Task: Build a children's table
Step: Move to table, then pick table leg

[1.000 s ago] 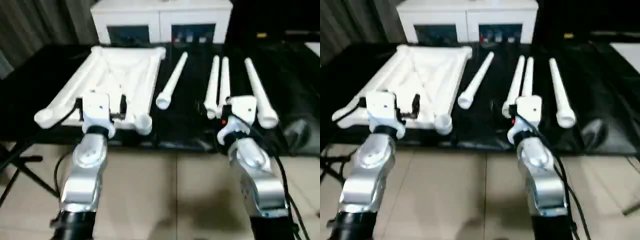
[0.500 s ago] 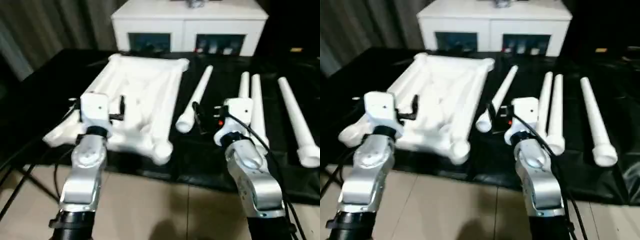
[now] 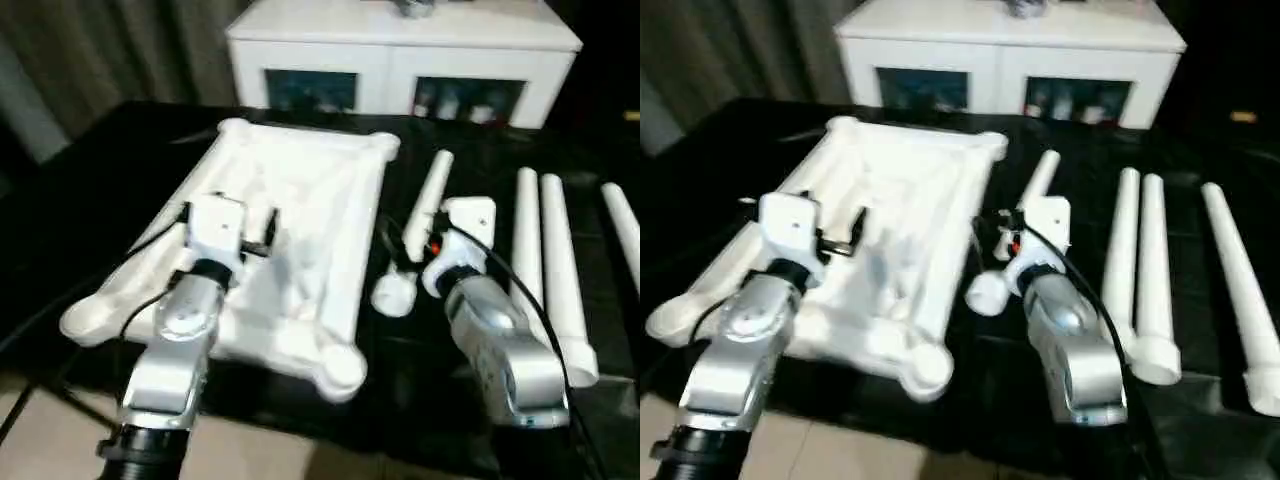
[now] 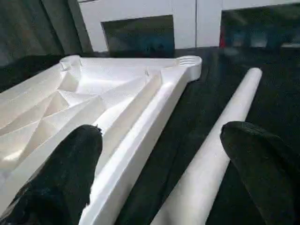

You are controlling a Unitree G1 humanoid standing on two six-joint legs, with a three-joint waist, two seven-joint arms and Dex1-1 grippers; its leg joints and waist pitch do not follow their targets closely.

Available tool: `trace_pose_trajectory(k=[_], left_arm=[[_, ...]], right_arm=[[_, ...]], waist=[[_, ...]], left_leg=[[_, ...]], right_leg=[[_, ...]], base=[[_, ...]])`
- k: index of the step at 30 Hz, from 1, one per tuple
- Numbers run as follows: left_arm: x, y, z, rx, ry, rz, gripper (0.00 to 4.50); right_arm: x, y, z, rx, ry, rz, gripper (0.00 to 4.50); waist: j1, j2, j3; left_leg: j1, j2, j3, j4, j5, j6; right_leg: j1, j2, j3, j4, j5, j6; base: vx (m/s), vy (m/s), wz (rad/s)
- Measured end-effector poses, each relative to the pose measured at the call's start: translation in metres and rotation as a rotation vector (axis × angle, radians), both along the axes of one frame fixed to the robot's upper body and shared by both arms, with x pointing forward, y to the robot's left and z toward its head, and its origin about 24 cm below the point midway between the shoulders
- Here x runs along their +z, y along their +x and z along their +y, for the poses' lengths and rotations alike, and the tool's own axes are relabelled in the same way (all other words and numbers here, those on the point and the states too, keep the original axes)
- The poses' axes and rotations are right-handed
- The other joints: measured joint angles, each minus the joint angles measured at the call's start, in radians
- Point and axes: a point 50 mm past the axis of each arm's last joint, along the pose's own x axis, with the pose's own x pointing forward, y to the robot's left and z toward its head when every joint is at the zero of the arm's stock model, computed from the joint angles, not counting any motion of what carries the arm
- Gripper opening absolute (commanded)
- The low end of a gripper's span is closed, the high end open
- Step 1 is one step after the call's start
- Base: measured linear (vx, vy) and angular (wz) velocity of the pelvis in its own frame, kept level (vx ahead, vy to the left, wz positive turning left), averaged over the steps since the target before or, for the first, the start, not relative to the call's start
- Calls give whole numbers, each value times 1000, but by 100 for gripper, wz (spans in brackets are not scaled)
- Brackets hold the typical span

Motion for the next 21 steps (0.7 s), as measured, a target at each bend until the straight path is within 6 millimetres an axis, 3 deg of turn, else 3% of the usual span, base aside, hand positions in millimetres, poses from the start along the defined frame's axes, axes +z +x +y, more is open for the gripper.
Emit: trace_pose_trajectory(k=[1,2,3,4,7,9,11,16,21], left_arm=[[1,1,-9,-35,-5,-2,450],[2,1,-11,-47,-9,-5,450],[3,2,-8,-52,-4,-5,450],[3,2,-4,-57,-2,3,450],[1,1,4,-94,-7,32,450],[1,0,-1,-156,-6,49,450],[0,-2,-6,-209,4,60,450],[1,-6,-17,-344,24,99,450],[4,-8,-17,-379,43,104,450]], right_arm=[[-4,1,-6,-18,-5,22,448],[-7,3,-10,-37,-8,51,448],[-7,7,-9,-41,-10,70,448],[-7,9,-7,-41,-11,81,448],[-8,19,5,-21,-15,145,448],[-10,26,5,-30,-34,192,448],[-8,34,6,-42,-43,211,448],[-5,59,-1,-105,-115,284,448],[-7,69,-5,-118,-121,355,448]], waist=[[7,-2,2],[15,0,2],[17,14,0],[17,21,0],[6,22,4],[4,14,10],[-1,7,15],[-23,-8,19],[-28,-18,19]], left_leg=[[-23,13,3,28,19,-20],[-27,44,2,8,33,-38],[-34,106,4,-37,46,-57],[-40,130,11,-31,52,-60],[-40,146,37,-32,56,-61],[-28,156,64,-44,56,-61],[-25,163,80,-53,56,-61],[-31,165,86,-61,63,-72],[-36,172,94,-63,91,-69]], right_leg=[[5,2,6,-1,0,0],[15,10,-2,-7,0,-1],[20,26,-25,-7,0,-6],[23,33,-34,-14,4,-16],[23,30,-35,-13,1,-28],[29,25,-30,-14,-4,-21],[29,20,-31,-14,-5,-20],[21,15,-34,-12,-3,-22],[16,15,-36,-5,9,-25]], base=[[-11,-33,22],[-11,-33,22],[-117,-143,8],[-95,-111,7],[-84,-52,11],[-93,-37,17],[-85,-42,12],[-39,-15,0],[0,0,0]])
